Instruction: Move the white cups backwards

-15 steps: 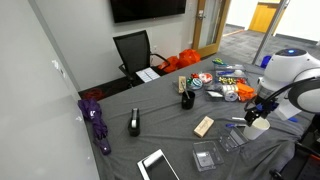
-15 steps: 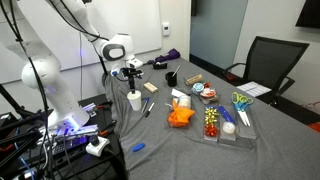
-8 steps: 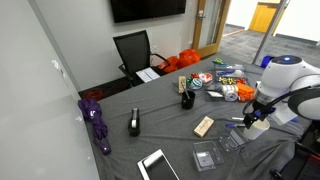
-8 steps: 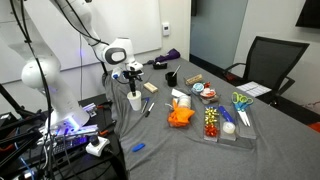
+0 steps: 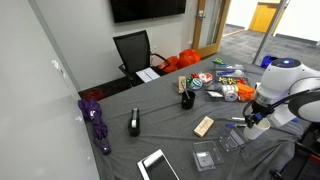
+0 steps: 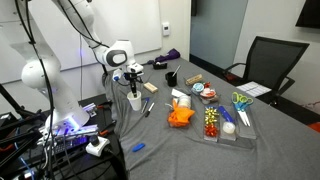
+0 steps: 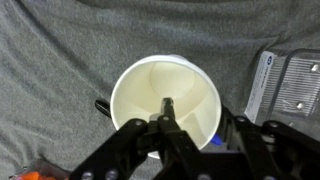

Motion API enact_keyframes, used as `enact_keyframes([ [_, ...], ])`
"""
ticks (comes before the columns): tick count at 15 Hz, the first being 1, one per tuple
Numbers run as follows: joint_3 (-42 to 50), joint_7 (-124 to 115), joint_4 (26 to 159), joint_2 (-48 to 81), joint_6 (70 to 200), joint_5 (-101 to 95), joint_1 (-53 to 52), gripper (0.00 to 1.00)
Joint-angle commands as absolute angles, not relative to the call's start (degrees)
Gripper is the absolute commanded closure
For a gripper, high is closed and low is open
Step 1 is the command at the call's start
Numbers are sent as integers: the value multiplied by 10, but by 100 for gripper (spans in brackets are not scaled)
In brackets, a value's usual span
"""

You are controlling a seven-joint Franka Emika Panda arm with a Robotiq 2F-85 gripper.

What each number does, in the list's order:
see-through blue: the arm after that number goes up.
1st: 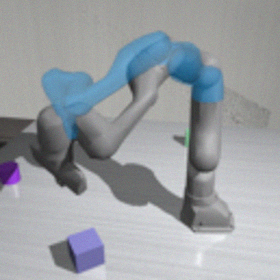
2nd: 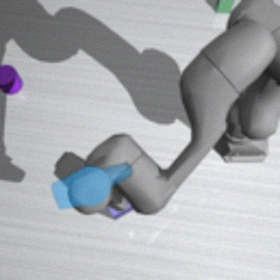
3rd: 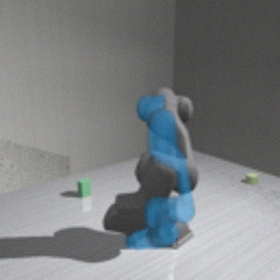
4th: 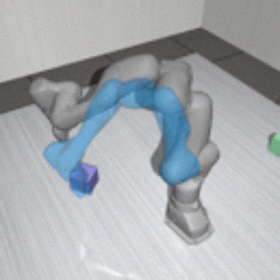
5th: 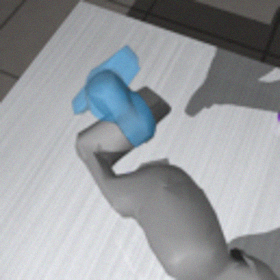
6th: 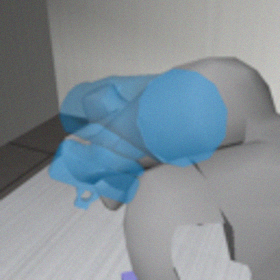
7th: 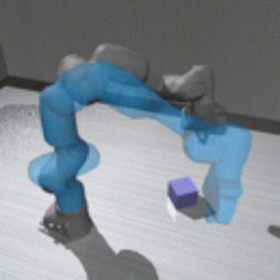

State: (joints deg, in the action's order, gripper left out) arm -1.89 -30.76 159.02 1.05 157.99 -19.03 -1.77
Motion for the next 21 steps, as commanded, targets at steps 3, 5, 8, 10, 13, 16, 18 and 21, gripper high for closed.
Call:
enact_keyframes([
  [3, -9, -311, 1589, 24, 1599, -202, -17, 99],
  [5, -9, -307, 1589, 20, 1595, -196, -17, 100],
  [8, -13, -302, 1578, 13, 1582, -170, -19, 99],
  [10, -17, -302, 1555, 12, 1562, -134, -22, 99],
  [13, -20, -318, 1504, 20, 1533, -76, -27, 99],
  [16, -19, -366, 1447, 36, 1504, -61, -30, 99],
  [18, -19, -416, 1409, 52, 1490, -69, -33, 99],
  [21, -14, -508, 1356, 95, 1499, -86, -44, 99],
])
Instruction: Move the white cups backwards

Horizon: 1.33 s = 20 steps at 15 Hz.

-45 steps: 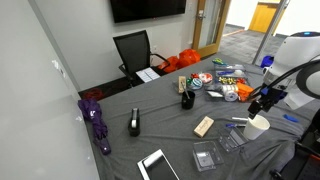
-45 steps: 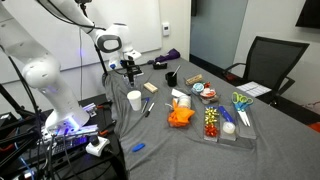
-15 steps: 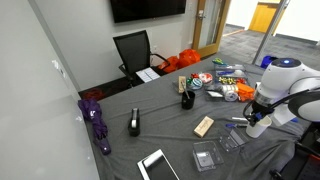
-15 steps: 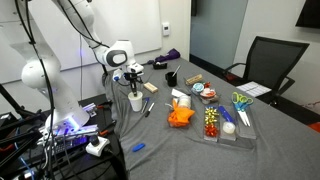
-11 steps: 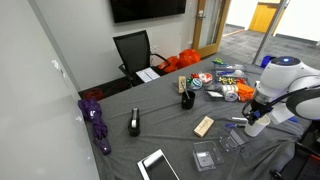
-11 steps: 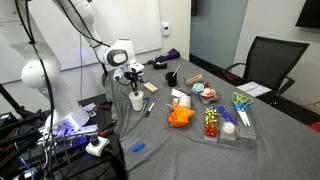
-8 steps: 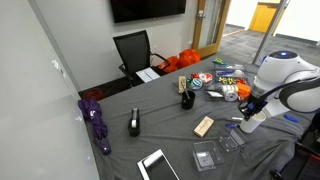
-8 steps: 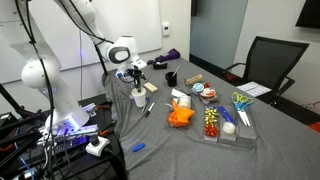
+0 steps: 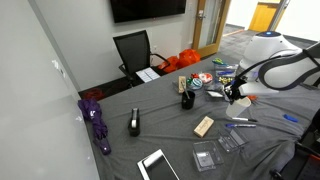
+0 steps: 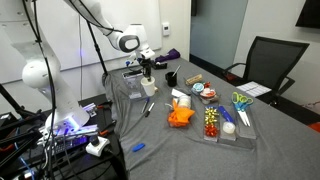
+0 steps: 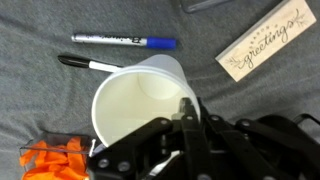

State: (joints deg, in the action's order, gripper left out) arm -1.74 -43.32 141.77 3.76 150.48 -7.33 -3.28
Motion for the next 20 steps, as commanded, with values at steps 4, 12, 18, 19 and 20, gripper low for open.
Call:
enact_keyframes([
  [4, 3, -608, 1281, 163, 1485, -101, -71, 99],
  [12, 33, -692, 1160, 250, 1422, -79, -100, 99],
  [18, 43, -743, 1085, 303, 1370, -73, -105, 99],
  [19, 43, -749, 1075, 309, 1362, -73, -105, 99],
  [20, 43, -752, 1069, 314, 1356, -73, -105, 99],
])
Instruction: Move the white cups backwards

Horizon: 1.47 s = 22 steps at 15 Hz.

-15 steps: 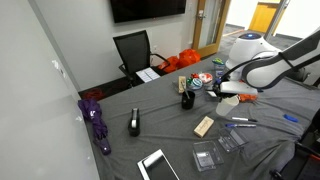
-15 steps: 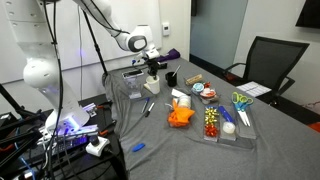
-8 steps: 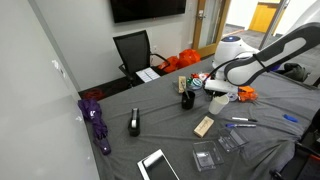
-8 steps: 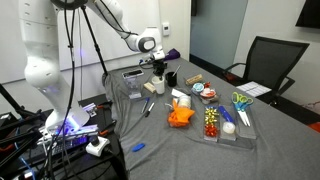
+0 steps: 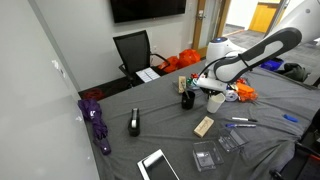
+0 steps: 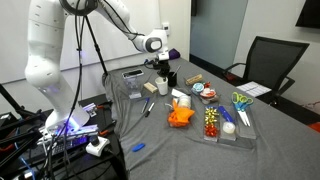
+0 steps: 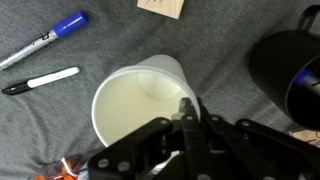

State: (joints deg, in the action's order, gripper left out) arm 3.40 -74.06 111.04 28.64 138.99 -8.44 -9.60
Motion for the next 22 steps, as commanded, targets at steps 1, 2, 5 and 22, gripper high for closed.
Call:
enact_keyframes([
  [1, 43, -756, 1063, 318, 1353, -73, -105, 99],
  [2, 42, -759, 1058, 322, 1350, -73, -105, 99],
  [5, 41, -767, 1044, 332, 1337, -70, -105, 99],
  [22, 22, -654, 1166, 193, 1378, -35, -75, 0],
])
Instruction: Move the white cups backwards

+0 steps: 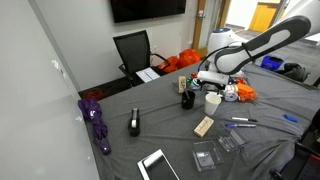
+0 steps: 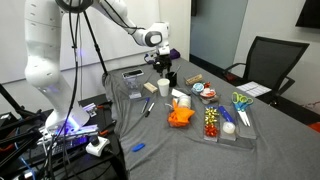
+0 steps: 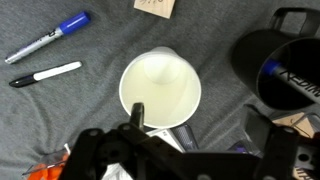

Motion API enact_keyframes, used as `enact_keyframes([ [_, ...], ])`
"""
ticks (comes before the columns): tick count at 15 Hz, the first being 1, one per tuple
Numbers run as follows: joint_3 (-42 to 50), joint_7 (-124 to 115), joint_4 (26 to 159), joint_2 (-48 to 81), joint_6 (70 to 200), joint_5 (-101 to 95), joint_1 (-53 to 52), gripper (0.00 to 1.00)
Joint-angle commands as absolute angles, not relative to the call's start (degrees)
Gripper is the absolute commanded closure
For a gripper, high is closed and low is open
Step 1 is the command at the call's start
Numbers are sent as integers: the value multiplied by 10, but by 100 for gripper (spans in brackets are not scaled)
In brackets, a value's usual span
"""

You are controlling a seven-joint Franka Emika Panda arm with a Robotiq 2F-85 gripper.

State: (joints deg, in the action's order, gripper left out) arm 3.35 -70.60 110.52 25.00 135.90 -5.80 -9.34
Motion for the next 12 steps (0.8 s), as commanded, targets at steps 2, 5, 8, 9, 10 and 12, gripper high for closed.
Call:
enact_keyframes([
  [2, 19, -620, 1185, 169, 1376, -20, -67, 0],
  [5, 19, -578, 1210, 137, 1374, 2, -59, 0],
  [8, 19, -533, 1232, 111, 1372, 29, -50, 0],
  [9, 19, -519, 1238, 103, 1372, 38, -48, 0],
  [10, 19, -504, 1244, 96, 1372, 47, -45, 0],
  [12, 20, -483, 1254, 84, 1373, 63, -42, 0],
])
